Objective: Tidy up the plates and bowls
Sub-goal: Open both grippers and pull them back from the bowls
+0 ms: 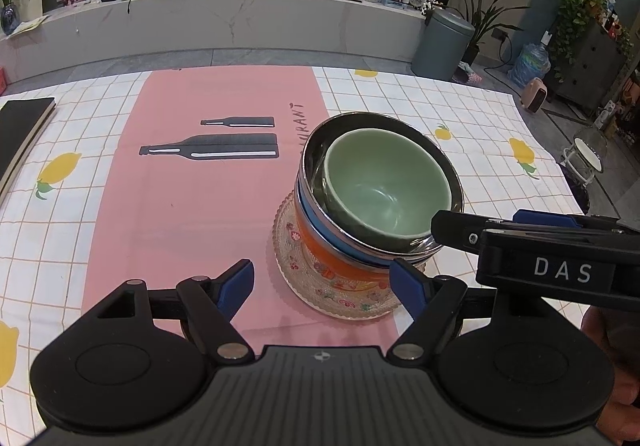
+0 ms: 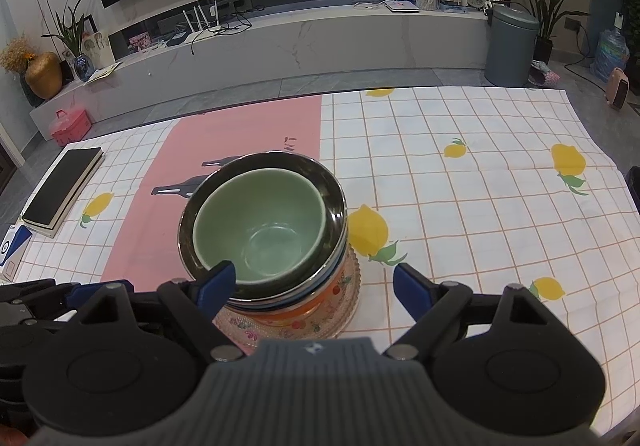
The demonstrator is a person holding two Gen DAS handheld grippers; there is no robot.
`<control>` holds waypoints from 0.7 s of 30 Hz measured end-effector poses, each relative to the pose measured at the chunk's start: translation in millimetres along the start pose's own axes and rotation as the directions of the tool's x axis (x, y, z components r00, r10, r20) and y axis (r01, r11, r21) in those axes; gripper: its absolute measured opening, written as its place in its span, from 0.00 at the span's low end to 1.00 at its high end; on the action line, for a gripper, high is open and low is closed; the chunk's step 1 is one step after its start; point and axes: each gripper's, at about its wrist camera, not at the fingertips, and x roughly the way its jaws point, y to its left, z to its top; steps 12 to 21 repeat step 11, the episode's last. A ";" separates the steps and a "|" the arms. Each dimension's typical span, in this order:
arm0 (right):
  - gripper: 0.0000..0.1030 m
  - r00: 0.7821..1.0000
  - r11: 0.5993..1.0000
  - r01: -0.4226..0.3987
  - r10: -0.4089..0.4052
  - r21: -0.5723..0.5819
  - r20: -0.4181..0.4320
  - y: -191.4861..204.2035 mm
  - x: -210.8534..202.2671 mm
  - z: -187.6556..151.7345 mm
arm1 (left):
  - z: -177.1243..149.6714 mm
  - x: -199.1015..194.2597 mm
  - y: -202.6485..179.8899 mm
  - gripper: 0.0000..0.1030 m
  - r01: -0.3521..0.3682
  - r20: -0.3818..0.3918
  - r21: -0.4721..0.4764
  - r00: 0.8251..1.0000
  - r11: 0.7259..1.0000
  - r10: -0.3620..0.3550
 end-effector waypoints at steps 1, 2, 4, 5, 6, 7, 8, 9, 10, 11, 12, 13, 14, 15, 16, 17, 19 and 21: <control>0.82 1.000 1.000 0.000 0.000 0.000 0.000 0.0 0.0 0.0 | -0.3 -0.1 -0.5 0.88 0.000 0.000 0.002 1.000 1.000 0.000; 0.82 1.000 1.000 0.000 0.000 0.000 0.000 0.1 0.2 -0.1 | -0.6 -0.4 -0.7 0.88 0.001 0.001 0.003 1.000 1.000 -0.001; 0.83 1.000 1.000 0.000 0.000 0.000 0.000 0.0 0.0 0.0 | -0.7 -1.3 -0.7 0.88 0.005 0.007 0.007 1.000 1.000 -0.005; 0.84 1.000 1.000 0.001 -0.001 0.000 0.001 0.1 0.1 0.0 | -0.8 -1.8 -1.1 0.88 0.005 0.010 0.009 1.000 1.000 -0.005; 0.85 1.000 1.000 0.002 -0.002 0.000 0.002 0.3 0.0 -0.2 | -0.6 -1.9 -0.9 0.88 0.007 0.012 0.010 1.000 1.000 -0.007; 0.85 1.000 1.000 0.002 -0.002 -0.001 0.002 0.2 0.1 -0.2 | -0.8 -2.3 -0.9 0.88 0.012 0.016 0.011 1.000 1.000 -0.012; 0.85 1.000 1.000 0.001 -0.001 0.000 0.001 0.2 0.4 -0.4 | -1.4 -2.8 -0.9 0.88 0.018 0.021 0.011 1.000 1.000 -0.018; 0.85 1.000 1.000 0.000 0.000 0.001 0.001 0.1 0.3 -0.4 | -1.7 -3.0 -1.3 0.88 0.021 0.024 0.012 0.999 1.000 -0.021; 0.85 1.000 1.000 -0.001 0.001 0.002 0.001 -0.1 -0.2 -0.5 | -1.8 -3.0 -1.9 0.88 0.022 0.024 0.014 0.999 1.000 -0.023; 0.85 1.000 1.000 -0.001 0.001 0.002 0.001 -0.1 -0.4 -0.6 | -2.0 -3.0 -2.5 0.88 0.024 0.024 0.015 0.999 1.000 -0.024; 0.85 1.000 1.000 -0.001 0.001 0.002 0.001 -0.1 -0.4 -0.6 | -2.0 -3.0 -2.5 0.88 0.024 0.024 0.015 0.999 1.000 -0.024; 0.85 1.000 1.000 -0.001 0.001 0.002 0.001 -0.1 -0.4 -0.6 | -2.0 -3.0 -2.5 0.88 0.024 0.024 0.015 0.999 1.000 -0.024; 0.85 1.000 1.000 -0.001 0.001 0.002 0.001 -0.1 -0.4 -0.6 | -2.0 -3.0 -2.5 0.88 0.024 0.024 0.015 0.999 1.000 -0.024; 0.85 1.000 1.000 -0.001 0.001 0.002 0.001 -0.1 -0.4 -0.6 | -2.0 -3.0 -2.5 0.88 0.024 0.024 0.015 0.999 1.000 -0.024; 0.85 1.000 1.000 -0.001 0.001 0.002 0.001 -0.1 -0.4 -0.6 | -2.0 -3.0 -2.5 0.88 0.024 0.024 0.015 0.999 1.000 -0.024; 0.85 1.000 1.000 -0.001 0.001 0.002 0.001 -0.1 -0.4 -0.6 | -2.0 -3.0 -2.5 0.88 0.024 0.024 0.015 0.999 1.000 -0.024; 0.85 1.000 1.000 -0.001 0.001 0.002 0.001 -0.1 -0.4 -0.6 | -2.0 -3.0 -2.5 0.88 0.024 0.024 0.015 0.999 1.000 -0.024; 0.85 1.000 1.000 -0.001 0.001 0.002 0.001 -0.1 -0.4 -0.6 | -2.0 -3.0 -2.5 0.88 0.024 0.024 0.015 0.999 1.000 -0.024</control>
